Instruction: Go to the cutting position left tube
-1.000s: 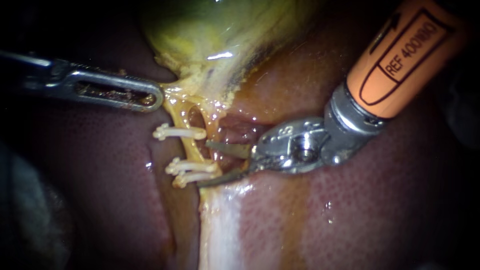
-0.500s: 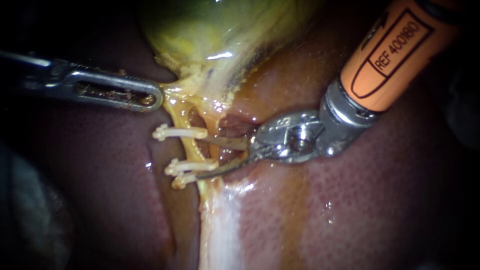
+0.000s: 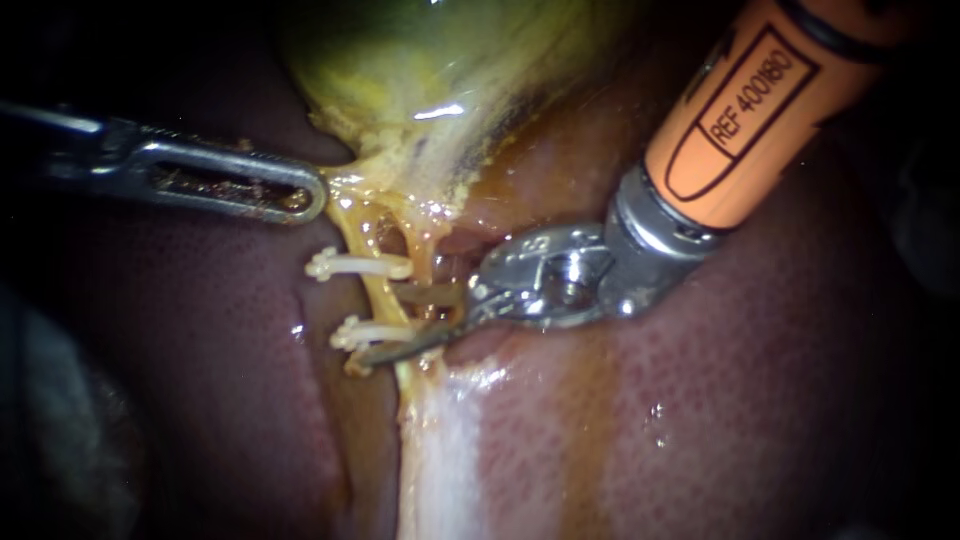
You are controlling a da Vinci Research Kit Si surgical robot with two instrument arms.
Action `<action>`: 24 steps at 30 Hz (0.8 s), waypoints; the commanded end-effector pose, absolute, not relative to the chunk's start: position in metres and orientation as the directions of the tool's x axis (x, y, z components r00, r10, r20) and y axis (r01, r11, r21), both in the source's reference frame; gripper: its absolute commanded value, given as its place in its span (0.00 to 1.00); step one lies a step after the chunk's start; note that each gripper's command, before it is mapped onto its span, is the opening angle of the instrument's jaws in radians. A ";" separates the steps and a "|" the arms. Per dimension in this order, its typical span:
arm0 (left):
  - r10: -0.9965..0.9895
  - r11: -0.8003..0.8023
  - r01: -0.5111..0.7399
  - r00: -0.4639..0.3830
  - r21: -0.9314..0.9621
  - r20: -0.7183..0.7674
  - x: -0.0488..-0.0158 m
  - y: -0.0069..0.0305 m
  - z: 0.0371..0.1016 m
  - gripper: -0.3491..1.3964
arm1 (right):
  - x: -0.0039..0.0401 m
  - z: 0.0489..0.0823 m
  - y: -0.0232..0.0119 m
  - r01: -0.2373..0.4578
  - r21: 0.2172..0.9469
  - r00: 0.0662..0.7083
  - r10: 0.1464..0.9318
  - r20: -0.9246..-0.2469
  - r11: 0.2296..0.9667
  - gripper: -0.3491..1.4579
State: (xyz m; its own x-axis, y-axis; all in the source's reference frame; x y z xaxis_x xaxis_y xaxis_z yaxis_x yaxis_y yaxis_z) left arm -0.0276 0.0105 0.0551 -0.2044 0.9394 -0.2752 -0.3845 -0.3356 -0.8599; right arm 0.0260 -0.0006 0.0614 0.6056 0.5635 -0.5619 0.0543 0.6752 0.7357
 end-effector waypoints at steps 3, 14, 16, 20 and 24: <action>0.939 -0.336 -0.384 -0.204 -0.860 -0.275 -0.0276 0.0105 0.0552 0.00 | 0.0268 0.0618 -0.0009 0.040 0.743 0.608 0.574 -0.549 0.668 0.98; 0.940 -0.335 -0.385 -0.204 -0.860 -0.275 -0.0276 0.0105 0.0551 0.00 | 0.0295 0.0627 -0.0021 0.022 0.781 0.565 0.636 -0.525 0.625 0.98; 0.940 -0.335 -0.385 -0.204 -0.860 -0.275 -0.0276 0.0105 0.0551 0.00 | 0.0298 0.0626 -0.0020 0.029 0.796 0.535 0.663 -0.523 0.605 0.98; 0.940 -0.335 -0.385 -0.204 -0.860 -0.275 -0.0276 0.0105 0.0551 0.00 | 0.0304 0.0627 -0.0019 0.023 0.814 0.507 0.695 -0.510 0.580 0.98; 0.940 -0.335 -0.385 -0.204 -0.860 -0.275 -0.0276 0.0105 0.0551 0.00 | 0.0307 0.0628 -0.0018 -0.001 0.819 0.479 0.719 -0.504 0.574 0.97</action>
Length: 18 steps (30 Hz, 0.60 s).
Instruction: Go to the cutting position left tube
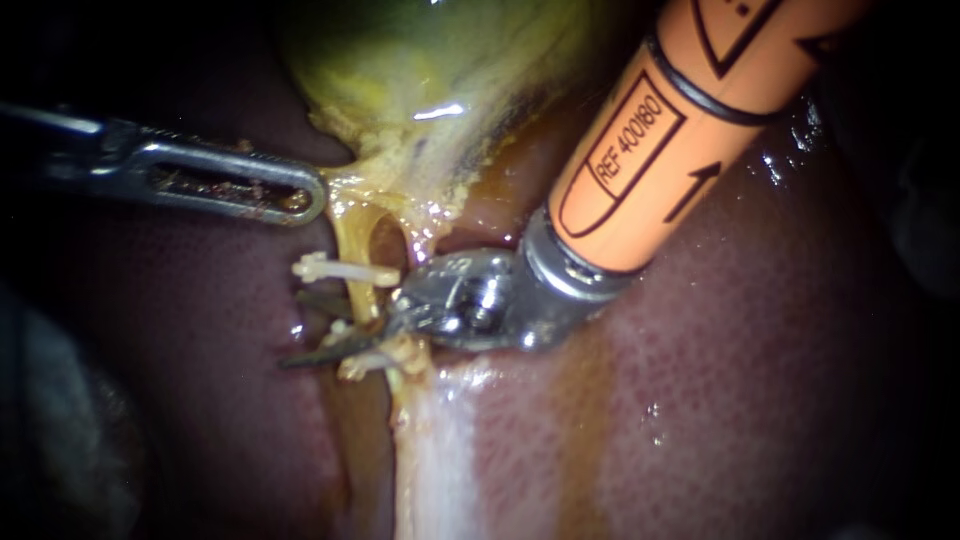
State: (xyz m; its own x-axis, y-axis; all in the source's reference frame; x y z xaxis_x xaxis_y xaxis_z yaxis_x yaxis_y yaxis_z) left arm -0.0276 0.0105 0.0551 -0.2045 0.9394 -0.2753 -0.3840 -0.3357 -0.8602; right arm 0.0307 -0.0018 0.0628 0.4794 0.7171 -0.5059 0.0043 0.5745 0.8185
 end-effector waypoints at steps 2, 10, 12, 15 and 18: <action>0.940 -0.335 -0.385 -0.204 -0.860 -0.275 -0.0276 0.0105 0.0551 0.00 | 0.0308 0.0629 -0.0017 -0.005 0.822 0.469 0.727 -0.501 0.570 0.97; 0.940 -0.335 -0.385 -0.204 -0.860 -0.275 -0.0276 0.0105 0.0551 0.00 | 0.0313 0.0631 -0.0014 -0.006 0.834 0.440 0.750 -0.493 0.552 0.97; 0.940 -0.335 -0.385 -0.204 -0.860 -0.275 -0.0276 0.0105 0.0551 0.00 | 0.0314 0.0631 -0.0014 -0.003 0.838 0.431 0.757 -0.490 0.545 0.97; 0.940 -0.335 -0.385 -0.204 -0.860 -0.275 -0.0276 0.0105 0.0551 0.00 | 0.0315 0.0631 -0.0014 -0.002 0.846 0.420 0.768 -0.483 0.533 0.97; 0.940 -0.335 -0.385 -0.204 -0.860 -0.275 -0.0276 0.0105 0.0551 0.00 | 0.0315 0.0630 -0.0014 0.003 0.851 0.406 0.777 -0.481 0.525 0.97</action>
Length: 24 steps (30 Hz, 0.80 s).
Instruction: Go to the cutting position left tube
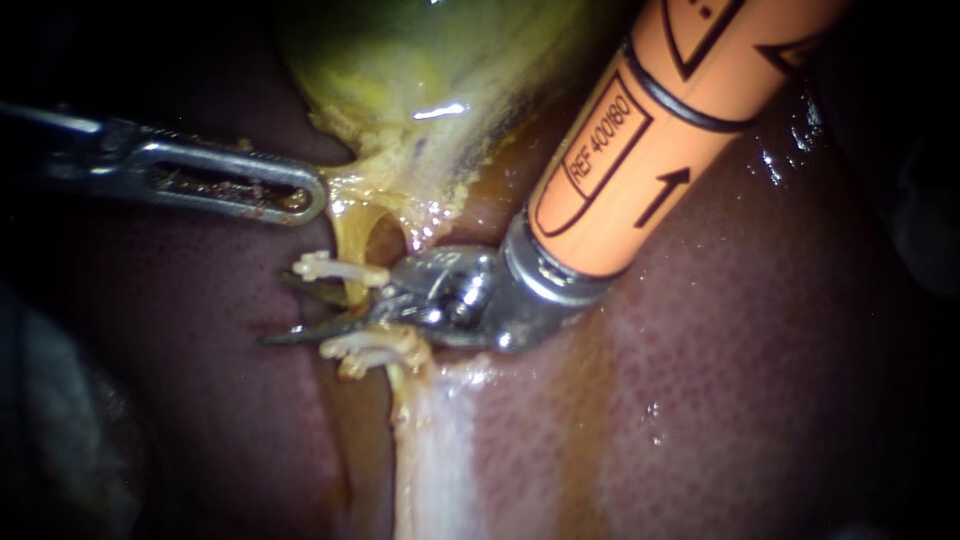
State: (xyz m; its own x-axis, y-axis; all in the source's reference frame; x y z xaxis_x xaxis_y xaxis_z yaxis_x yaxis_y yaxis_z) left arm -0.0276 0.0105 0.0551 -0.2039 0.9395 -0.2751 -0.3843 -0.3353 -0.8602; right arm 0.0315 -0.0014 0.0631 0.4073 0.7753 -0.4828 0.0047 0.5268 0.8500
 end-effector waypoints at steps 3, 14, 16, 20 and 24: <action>0.940 -0.335 -0.385 -0.204 -0.860 -0.275 -0.0276 0.0105 0.0551 0.00 | 0.0314 0.0626 -0.0015 0.025 0.856 0.397 0.781 -0.482 0.516 0.98; 0.940 -0.335 -0.385 -0.204 -0.860 -0.275 -0.0276 0.0105 0.0551 0.00 | 0.0319 0.0588 -0.0030 0.179 0.870 0.382 0.783 -0.491 0.459 0.95; 0.940 -0.335 -0.385 -0.204 -0.860 -0.275 -0.0276 0.0105 0.0551 0.00 | 0.0321 0.0582 -0.0029 0.192 0.870 0.367 0.789 -0.493 0.454 0.95; 0.940 -0.335 -0.385 -0.204 -0.860 -0.275 -0.0277 0.0105 0.0551 0.00 | 0.0322 0.0572 -0.0023 0.213 0.871 0.339 0.802 -0.491 0.443 0.95; 0.940 -0.335 -0.383 -0.205 -0.861 -0.274 -0.0277 0.0105 0.0551 0.00 | 0.0322 0.0569 -0.0019 0.217 0.872 0.324 0.810 -0.488 0.438 0.94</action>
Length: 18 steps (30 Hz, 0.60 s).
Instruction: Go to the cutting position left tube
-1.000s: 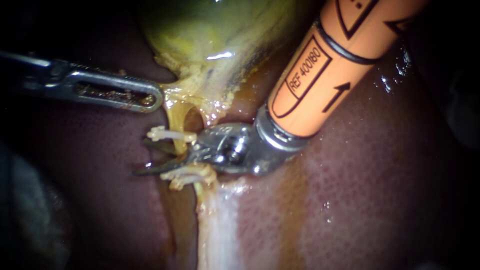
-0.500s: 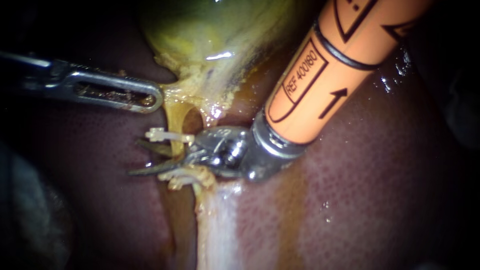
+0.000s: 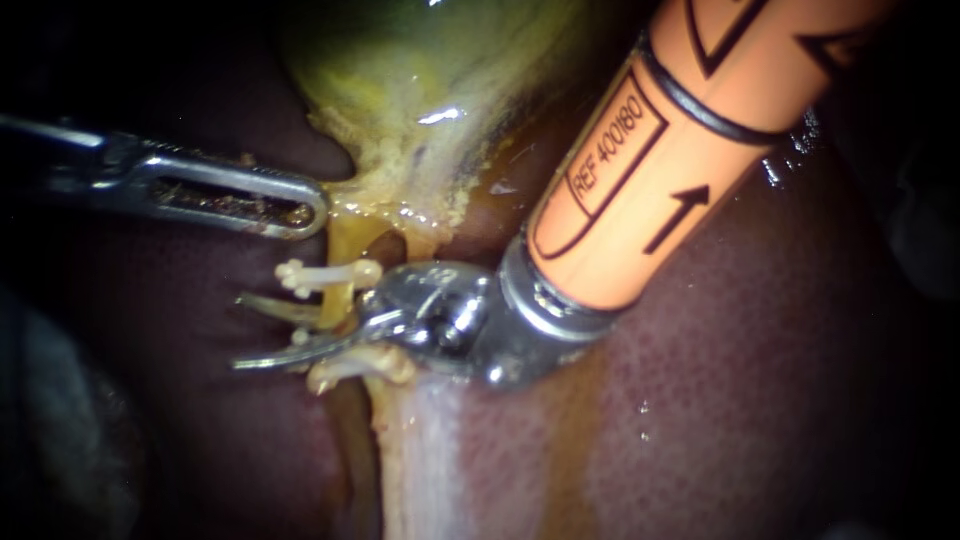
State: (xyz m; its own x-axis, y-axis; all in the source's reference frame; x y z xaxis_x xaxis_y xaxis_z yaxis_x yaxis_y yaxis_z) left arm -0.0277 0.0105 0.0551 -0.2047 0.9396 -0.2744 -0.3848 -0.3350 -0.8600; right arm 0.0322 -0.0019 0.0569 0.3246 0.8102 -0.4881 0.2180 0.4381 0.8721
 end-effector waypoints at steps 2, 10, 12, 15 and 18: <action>0.940 -0.335 -0.383 -0.205 -0.861 -0.274 -0.0277 0.0105 0.0551 0.00 | 0.0322 0.0569 -0.0018 0.217 0.872 0.324 0.811 -0.488 0.438 0.94; 0.940 -0.335 -0.383 -0.205 -0.861 -0.274 -0.0278 0.0105 0.0551 0.00 | 0.0322 0.0569 -0.0018 0.218 0.872 0.324 0.810 -0.488 0.438 0.94; 0.940 -0.335 -0.383 -0.205 -0.861 -0.274 -0.0278 0.0105 0.0551 0.00 | 0.0322 0.0569 -0.0018 0.218 0.872 0.324 0.810 -0.488 0.438 0.94; 0.940 -0.335 -0.383 -0.205 -0.861 -0.274 -0.0278 0.0105 0.0551 0.00 | 0.0322 0.0569 -0.0018 0.219 0.872 0.322 0.811 -0.488 0.437 0.94; 0.940 -0.335 -0.383 -0.205 -0.861 -0.274 -0.0278 0.0105 0.0551 0.00 | 0.0322 0.0569 -0.0018 0.221 0.872 0.320 0.812 -0.488 0.437 0.93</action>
State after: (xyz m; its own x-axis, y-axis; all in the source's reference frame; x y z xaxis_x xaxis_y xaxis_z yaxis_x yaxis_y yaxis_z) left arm -0.0278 0.0105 0.0551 -0.2050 0.9396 -0.2742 -0.3834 -0.3349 -0.8607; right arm 0.0322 -0.0018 0.0569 0.3201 0.8121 -0.4879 0.2212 0.4367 0.8720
